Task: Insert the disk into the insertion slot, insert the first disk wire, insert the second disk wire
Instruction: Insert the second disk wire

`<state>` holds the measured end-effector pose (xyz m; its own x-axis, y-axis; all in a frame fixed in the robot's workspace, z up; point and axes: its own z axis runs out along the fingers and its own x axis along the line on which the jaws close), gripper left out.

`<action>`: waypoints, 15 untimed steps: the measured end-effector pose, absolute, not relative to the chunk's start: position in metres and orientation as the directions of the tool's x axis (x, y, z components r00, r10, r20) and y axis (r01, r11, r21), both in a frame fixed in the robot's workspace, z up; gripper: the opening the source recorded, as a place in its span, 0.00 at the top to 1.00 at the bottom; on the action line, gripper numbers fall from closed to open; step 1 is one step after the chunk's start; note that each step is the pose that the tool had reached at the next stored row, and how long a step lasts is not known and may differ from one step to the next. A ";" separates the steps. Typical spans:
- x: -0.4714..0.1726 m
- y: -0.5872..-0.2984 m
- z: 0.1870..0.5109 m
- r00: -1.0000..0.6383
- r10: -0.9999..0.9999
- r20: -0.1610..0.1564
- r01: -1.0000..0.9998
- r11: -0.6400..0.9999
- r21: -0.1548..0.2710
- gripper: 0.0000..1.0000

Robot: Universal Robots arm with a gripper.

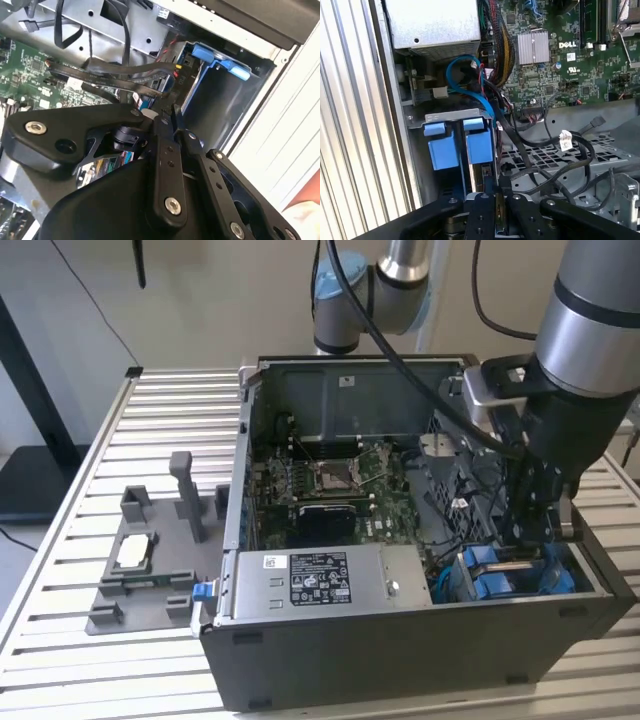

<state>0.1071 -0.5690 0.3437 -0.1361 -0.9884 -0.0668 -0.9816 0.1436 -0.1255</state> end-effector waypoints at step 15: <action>0.099 -0.555 0.341 -0.134 -0.991 0.002 -0.974 0.131 -0.186 0.84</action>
<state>0.0994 -0.5548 0.3415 -0.1337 -0.9910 0.0018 -0.9738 0.1310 -0.1857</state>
